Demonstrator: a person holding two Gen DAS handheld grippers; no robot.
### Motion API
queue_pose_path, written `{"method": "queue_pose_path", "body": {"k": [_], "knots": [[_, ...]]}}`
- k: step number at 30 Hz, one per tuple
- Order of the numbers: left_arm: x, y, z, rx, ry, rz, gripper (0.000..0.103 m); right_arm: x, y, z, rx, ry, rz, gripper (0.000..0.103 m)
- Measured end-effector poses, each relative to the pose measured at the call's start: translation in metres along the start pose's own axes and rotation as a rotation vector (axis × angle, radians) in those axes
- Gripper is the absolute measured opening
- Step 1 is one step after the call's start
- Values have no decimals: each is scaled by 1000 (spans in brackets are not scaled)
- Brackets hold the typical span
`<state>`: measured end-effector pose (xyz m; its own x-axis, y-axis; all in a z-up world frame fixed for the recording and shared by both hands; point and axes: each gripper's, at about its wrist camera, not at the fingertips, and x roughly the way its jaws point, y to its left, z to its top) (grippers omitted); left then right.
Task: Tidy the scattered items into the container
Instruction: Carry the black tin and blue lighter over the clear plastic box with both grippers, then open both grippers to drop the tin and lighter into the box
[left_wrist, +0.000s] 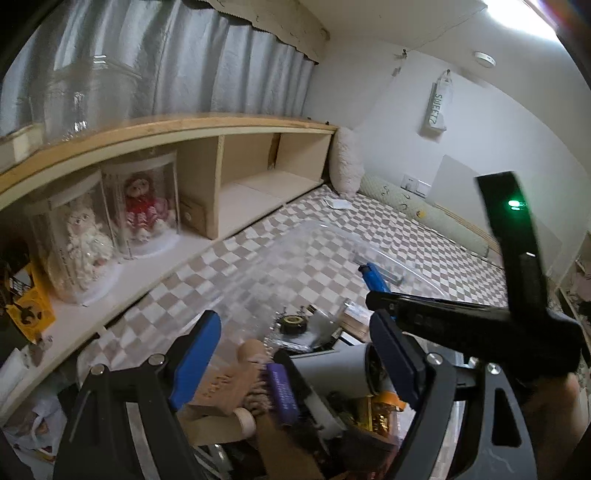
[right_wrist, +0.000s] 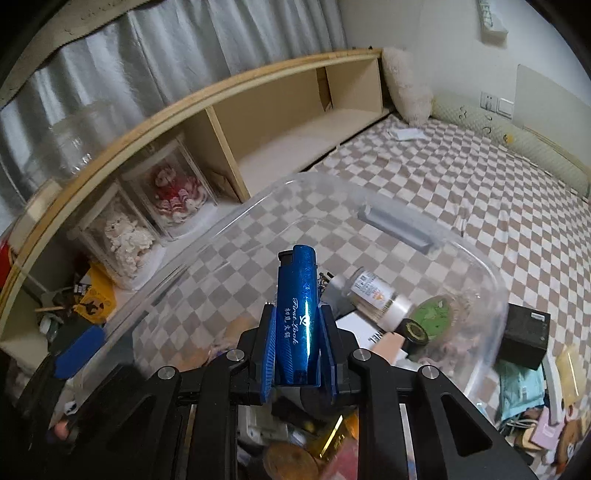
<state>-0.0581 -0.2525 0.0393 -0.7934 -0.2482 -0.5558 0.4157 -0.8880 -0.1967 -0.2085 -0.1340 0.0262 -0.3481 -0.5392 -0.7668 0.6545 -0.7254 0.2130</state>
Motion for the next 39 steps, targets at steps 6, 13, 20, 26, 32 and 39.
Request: {"method": "queue_pose_path", "body": {"k": [6,13,20,26,32,39], "knots": [[2,8,-1,7,0,22,83,21,4,11,19,55,-20,23],[5,7,-3,10,15,3,83,37,-5,17,86,98,10,23],[6,0,-7,37,27,-4,83,36,-8,15,108,101,24,23],[4,-4,-9,56,26,-5,83,18,-8,11,118,66,47,72],[8,-3,-11,35,47,-4,86,-15,-4,6,96,-33,42,103],[6,-8,-14,51,33,10,101,-52,0,-1,25,-124,1,103]]}}
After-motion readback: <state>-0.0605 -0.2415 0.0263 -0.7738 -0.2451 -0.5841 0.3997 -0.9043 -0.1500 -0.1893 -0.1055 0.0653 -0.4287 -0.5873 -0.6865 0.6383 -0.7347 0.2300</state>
